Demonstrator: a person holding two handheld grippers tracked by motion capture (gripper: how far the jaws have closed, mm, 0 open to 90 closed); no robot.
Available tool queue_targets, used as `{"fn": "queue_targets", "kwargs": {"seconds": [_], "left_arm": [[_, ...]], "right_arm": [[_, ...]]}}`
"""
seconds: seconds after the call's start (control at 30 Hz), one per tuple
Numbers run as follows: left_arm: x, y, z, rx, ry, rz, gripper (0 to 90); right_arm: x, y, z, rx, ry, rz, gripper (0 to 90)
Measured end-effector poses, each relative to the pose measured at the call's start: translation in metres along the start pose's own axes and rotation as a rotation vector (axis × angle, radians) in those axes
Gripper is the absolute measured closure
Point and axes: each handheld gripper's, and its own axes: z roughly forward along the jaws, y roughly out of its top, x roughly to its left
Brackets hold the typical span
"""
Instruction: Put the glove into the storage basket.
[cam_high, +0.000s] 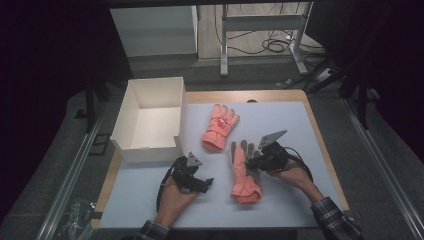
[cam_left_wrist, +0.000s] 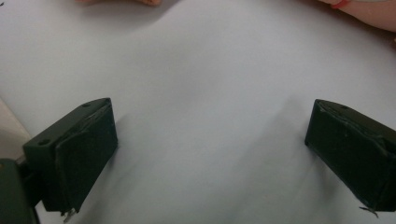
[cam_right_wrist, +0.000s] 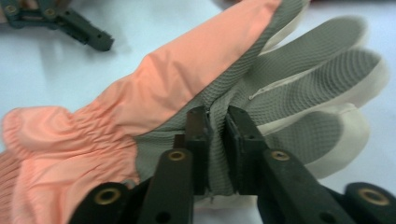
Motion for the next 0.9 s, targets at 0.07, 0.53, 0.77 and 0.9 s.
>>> {"fn": "queue_targets", "kwargs": {"seconds": [0.07, 0.53, 0.77, 0.9], "left_arm": [[0.0, 0.0, 0.0, 0.0, 0.0, 0.0, 2.4], [0.0, 0.0, 0.0, 0.004, 0.0, 0.005, 2.4], [0.0, 0.0, 0.0, 0.004, 0.0, 0.004, 2.4], [0.001, 0.0, 0.0, 0.006, 0.0, 0.008, 2.4]], "right_arm": [[0.0, 0.002, -0.002, -0.015, -0.025, -0.01, 74.8], [-0.021, 0.035, -0.007, -0.122, -0.122, 0.091, 47.7], [-0.032, 0.058, 0.003, -0.156, -0.162, 0.13, 40.7], [-0.042, 0.074, 0.012, -0.159, -0.169, 0.179, 37.7]]}}
